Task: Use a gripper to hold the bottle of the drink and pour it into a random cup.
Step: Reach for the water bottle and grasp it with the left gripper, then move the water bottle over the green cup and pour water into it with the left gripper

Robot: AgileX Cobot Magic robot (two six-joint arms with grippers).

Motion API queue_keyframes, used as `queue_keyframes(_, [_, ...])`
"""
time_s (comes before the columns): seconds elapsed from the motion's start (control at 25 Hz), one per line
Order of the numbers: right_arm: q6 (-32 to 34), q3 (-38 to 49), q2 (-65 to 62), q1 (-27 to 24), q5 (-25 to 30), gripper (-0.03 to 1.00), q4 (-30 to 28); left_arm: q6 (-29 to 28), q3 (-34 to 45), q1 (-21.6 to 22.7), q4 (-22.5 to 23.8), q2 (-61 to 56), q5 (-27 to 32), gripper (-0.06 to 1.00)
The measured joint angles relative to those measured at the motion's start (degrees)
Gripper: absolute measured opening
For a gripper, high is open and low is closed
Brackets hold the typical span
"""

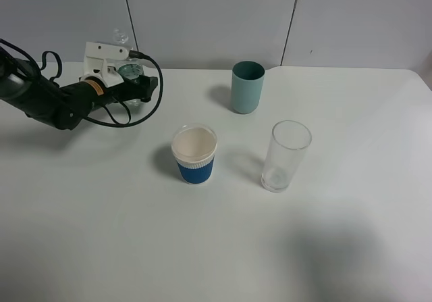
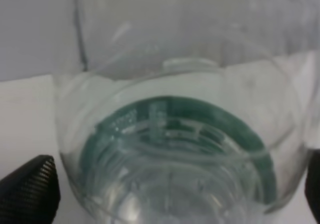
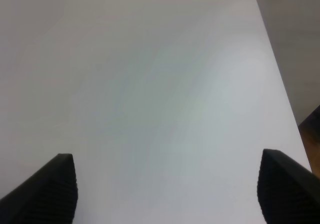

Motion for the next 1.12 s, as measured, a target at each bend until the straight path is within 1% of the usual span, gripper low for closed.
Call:
queue_keyframes(0.04, [0.00,0.00,0.00,0.00,0.00,0.74,0.00,-0.31,0.00,0.00,0.00,0.00,0.00,0.94])
queue_keyframes(0.12, [0.00,0.00,0.00,0.02,0.00,0.74,0.00,-1.41,0.00,0.00,0.00,0.00,0.00,0.80])
queue_keyframes(0.2, [0.00,0.00,0.00,0.00,0.00,0.74,0.00,-3.08,-0.06,0.00,0.04,0.00,0.00,0.57])
queue_keyframes(0.24, [0.00,0.00,0.00,0.00,0.00,0.74,0.00,-4.15,-0.06,0.05,0.10,0.00,0.06,0.51])
queue_keyframes(0.4, [0.00,0.00,0.00,0.00,0.00,0.74,0.00,-6.56,-0.06,0.05,0.10,0.00,0.00,0.51])
queue_keyframes(0.56, [0.00,0.00,0.00,0.00,0.00,0.74,0.00,-6.81,-0.06,0.05,0.10,0.00,0.20,0.51])
queue_keyframes(0.68, [0.00,0.00,0.00,0.00,0.00,0.74,0.00,-6.66,-0.11,0.05,0.32,-0.47,1.58,0.51])
queue_keyframes(0.8, [0.00,0.00,0.00,0.00,0.00,0.74,0.00,-4.41,-0.22,0.05,1.47,-1.95,5.17,0.51])
queue_keyframes(1.0, [0.00,0.00,0.00,0.00,0.00,0.74,0.00,-0.56,-0.17,-1.37,2.77,-6.77,15.71,0.51])
queue_keyframes(1.12, [0.00,0.00,0.00,0.00,0.00,0.74,0.00,1.93,-0.12,-2.72,2.50,-9.93,18.63,0.51])
